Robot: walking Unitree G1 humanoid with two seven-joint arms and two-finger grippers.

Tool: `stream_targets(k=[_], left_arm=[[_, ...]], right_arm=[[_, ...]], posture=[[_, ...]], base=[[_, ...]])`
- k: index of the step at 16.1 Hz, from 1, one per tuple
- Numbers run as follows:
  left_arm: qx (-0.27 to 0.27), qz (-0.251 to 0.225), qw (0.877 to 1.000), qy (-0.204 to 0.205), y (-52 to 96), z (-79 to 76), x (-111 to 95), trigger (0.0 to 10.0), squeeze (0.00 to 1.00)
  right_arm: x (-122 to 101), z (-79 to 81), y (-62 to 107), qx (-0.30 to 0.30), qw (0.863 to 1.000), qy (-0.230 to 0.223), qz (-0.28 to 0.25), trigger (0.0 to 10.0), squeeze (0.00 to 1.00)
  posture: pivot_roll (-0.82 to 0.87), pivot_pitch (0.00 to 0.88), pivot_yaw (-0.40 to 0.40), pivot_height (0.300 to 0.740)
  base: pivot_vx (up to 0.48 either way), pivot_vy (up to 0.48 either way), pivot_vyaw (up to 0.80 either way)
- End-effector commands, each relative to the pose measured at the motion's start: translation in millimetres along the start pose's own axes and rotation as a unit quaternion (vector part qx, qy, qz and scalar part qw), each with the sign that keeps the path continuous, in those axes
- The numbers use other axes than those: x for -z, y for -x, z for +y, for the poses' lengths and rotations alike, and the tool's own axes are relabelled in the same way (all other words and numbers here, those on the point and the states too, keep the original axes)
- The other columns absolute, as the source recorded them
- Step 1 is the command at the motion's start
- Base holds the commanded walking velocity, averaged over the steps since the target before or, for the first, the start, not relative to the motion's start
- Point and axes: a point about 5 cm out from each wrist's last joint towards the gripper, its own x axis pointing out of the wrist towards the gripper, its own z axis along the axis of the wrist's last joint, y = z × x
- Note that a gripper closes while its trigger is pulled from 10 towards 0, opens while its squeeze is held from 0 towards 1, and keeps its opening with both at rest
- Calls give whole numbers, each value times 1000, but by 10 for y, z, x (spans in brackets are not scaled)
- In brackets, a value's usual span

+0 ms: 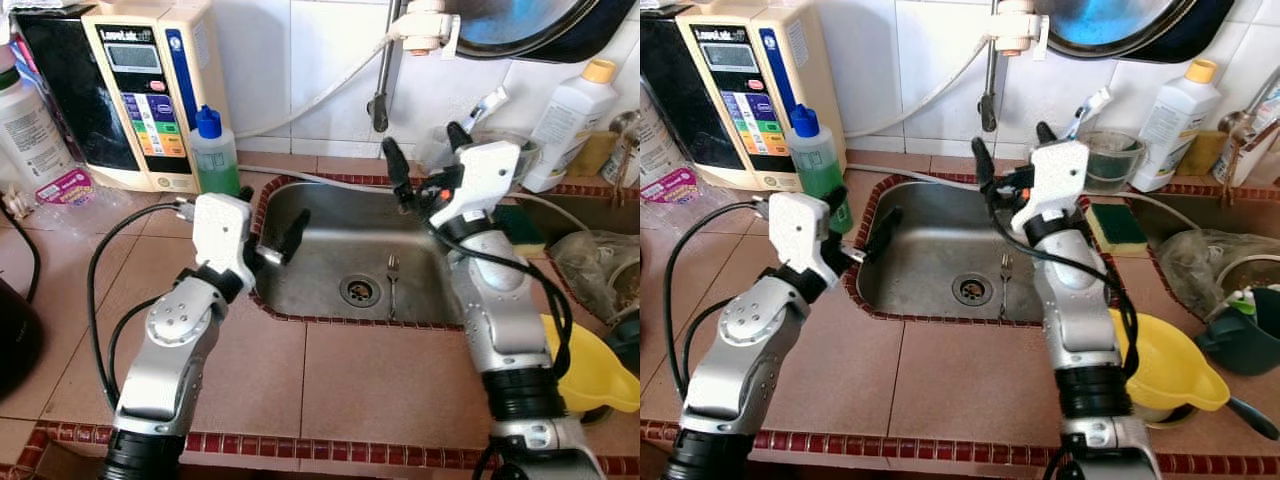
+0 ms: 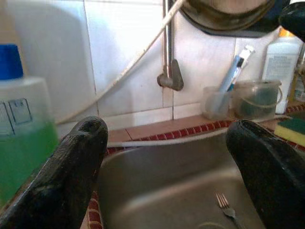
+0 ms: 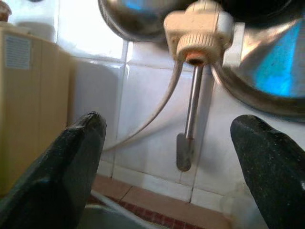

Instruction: Kitchen organization

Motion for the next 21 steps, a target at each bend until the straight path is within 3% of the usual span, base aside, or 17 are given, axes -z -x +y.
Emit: stream_targets(k=[1,21], left_arm=[[-2,-13,1000,-1,-23,4,-46,10000,0],[-2,-29,1000,-9,-39,47,-106,10000,0]], right_arm=[[-79,-50,-42,5,1000,9,-14,10000,0],[-62,19,-64,-15,1000,12,-12,10000,0]], posture=[[-63,10,-20,740],[-52,0,-30,740]], base=[[0,-262,0],[0,-316,0]])
